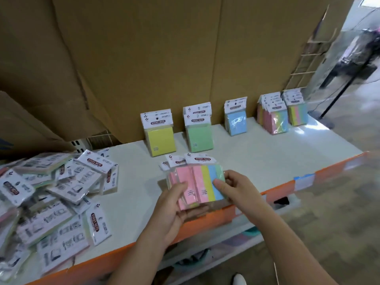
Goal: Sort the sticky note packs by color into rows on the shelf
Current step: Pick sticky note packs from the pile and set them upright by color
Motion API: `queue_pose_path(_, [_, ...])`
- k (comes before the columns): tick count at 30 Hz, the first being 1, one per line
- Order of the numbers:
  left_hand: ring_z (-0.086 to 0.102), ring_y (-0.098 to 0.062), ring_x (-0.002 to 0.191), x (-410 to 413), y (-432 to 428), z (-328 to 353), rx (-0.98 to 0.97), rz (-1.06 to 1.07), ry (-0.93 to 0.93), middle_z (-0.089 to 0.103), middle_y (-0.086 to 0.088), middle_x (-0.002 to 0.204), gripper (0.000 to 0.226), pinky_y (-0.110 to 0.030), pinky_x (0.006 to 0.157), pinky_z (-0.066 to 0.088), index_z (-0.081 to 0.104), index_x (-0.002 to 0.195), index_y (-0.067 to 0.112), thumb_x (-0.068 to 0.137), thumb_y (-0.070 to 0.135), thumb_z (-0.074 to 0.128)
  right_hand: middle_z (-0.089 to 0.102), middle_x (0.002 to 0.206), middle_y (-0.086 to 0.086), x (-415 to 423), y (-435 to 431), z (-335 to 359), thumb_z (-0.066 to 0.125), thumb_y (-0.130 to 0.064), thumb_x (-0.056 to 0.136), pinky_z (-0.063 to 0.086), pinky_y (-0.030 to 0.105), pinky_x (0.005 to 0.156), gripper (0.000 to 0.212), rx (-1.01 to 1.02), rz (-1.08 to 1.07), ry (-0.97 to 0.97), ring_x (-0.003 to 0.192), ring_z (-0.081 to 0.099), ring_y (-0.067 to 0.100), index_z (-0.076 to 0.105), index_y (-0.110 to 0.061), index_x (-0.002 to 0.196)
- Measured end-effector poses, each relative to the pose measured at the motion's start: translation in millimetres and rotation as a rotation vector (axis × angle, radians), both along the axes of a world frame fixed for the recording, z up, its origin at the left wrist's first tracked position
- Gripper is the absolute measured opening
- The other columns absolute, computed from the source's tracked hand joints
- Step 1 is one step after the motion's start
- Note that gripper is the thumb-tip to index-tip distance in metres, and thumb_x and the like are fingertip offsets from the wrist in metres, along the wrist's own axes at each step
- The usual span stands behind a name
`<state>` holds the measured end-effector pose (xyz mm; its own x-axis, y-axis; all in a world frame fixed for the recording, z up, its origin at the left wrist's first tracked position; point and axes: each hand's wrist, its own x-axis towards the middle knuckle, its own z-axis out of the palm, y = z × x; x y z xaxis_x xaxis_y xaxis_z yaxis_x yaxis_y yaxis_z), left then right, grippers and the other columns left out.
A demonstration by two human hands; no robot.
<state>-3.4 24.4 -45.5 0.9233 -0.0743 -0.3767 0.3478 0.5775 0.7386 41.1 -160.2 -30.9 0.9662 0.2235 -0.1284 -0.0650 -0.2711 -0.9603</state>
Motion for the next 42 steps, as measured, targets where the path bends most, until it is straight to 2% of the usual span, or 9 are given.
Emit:
queue_pose_path(5, [0.070, -0.036, 0.102, 21, -64, 7, -0.032, 0.007, -0.072, 0.071, -0.020, 0.114, 0.046, -0.051, 0.072, 0.060, 0.061, 0.125, 0.005, 0.080, 0.017, 0.064, 0.049, 0.060, -0.009, 20, -69, -1, 0.069, -0.027, 0.092, 0.035, 0.031, 0.062, 0.023, 0.055, 0.003, 0.017, 0.064, 0.046, 0.013, 0.066, -0.030, 0.069])
queue_pose_path(11, [0.072, -0.033, 0.095, 61, -186, 7, 0.019, 0.130, -0.063, 0.073, -0.019, 0.108, 0.049, -0.044, 0.070, 0.062, 0.060, 0.123, 0.001, 0.074, 0.005, 0.066, 0.058, 0.054, -0.019, 64, -180, -1, 0.065, -0.021, 0.095, 0.036, 0.007, 0.045, 0.015, 0.068, -0.018, -0.034, 0.048, 0.051, -0.006, 0.062, -0.019, 0.081])
queue_pose_path(15, [0.074, -0.029, 0.088, 85, -253, 4, 0.034, 0.218, -0.025, 0.075, -0.016, 0.100, 0.039, -0.044, 0.069, 0.062, 0.060, 0.121, -0.002, 0.082, -0.008, 0.061, 0.069, 0.070, -0.012, 104, -252, 2, 0.067, -0.022, 0.093, 0.044, 0.016, 0.058, 0.010, -0.037, -0.028, -0.080, 0.063, 0.060, 0.000, 0.066, -0.019, 0.084])
queue_pose_path(19, [0.074, -0.023, 0.078, 103, -290, 6, 0.033, 0.281, -0.007, 0.076, -0.012, 0.090, 0.032, -0.043, 0.060, 0.061, 0.061, 0.115, -0.001, 0.085, -0.010, 0.058, 0.061, 0.059, -0.021, 154, -303, 10, 0.068, -0.017, 0.091, 0.036, 0.009, 0.051, 0.013, -0.097, -0.072, -0.145, 0.053, 0.052, -0.005, 0.064, -0.021, 0.080])
queue_pose_path(23, [0.074, -0.026, 0.085, 123, -310, 10, 0.058, 0.270, 0.006, 0.075, -0.014, 0.096, 0.029, -0.048, 0.064, 0.061, 0.064, 0.113, 0.002, 0.088, -0.009, 0.057, 0.068, 0.090, -0.004, 219, -341, 6, 0.068, -0.018, 0.092, 0.042, 0.021, 0.066, 0.004, -0.184, -0.187, -0.219, 0.082, 0.061, 0.013, 0.065, -0.015, 0.095])
queue_pose_path(26, [0.073, -0.029, 0.093, 136, -324, 11, 0.065, 0.243, 0.019, 0.074, -0.016, 0.104, 0.031, -0.054, 0.071, 0.061, 0.062, 0.118, 0.004, 0.089, -0.008, 0.058, 0.067, 0.101, 0.006, 265, -358, -4, 0.066, -0.017, 0.092, 0.038, 0.028, 0.070, 0.014, -0.264, -0.280, -0.206, 0.089, 0.059, 0.020, 0.062, -0.010, 0.103])
queue_pose_path(30, [0.074, -0.029, 0.089, 148, -340, 10, 0.030, 0.226, 0.025, 0.075, -0.017, 0.101, 0.031, -0.048, 0.066, 0.061, 0.062, 0.117, 0.004, 0.089, -0.008, 0.057, 0.065, 0.118, 0.013, 307, -362, -14, 0.062, -0.019, 0.094, 0.036, 0.028, 0.077, 0.032, -0.384, -0.341, -0.166, 0.093, 0.054, 0.021, 0.055, -0.005, 0.122])
queue_pose_path(34, [0.073, -0.032, 0.092, 151, -345, 7, 0.022, 0.231, 0.022, 0.074, -0.019, 0.102, 0.031, -0.049, 0.068, 0.060, 0.062, 0.117, 0.003, 0.088, -0.008, 0.059, 0.057, 0.130, 0.015, 319, -355, -22, 0.065, -0.024, 0.091, 0.042, 0.036, 0.090, 0.052, -0.459, -0.344, -0.162, 0.116, 0.055, 0.031, 0.045, -0.004, 0.134])
queue_pose_path(42, [0.073, -0.031, 0.092, 156, -348, 1, 0.012, 0.230, 0.014, 0.074, -0.018, 0.102, 0.032, -0.052, 0.069, 0.060, 0.064, 0.114, 0.004, 0.084, -0.006, 0.062, 0.040, 0.144, 0.018, 306, -348, -16, 0.066, -0.024, 0.093, 0.037, 0.036, 0.103, 0.063, -0.449, -0.379, -0.186, 0.128, 0.045, 0.031, 0.037, -0.002, 0.145])
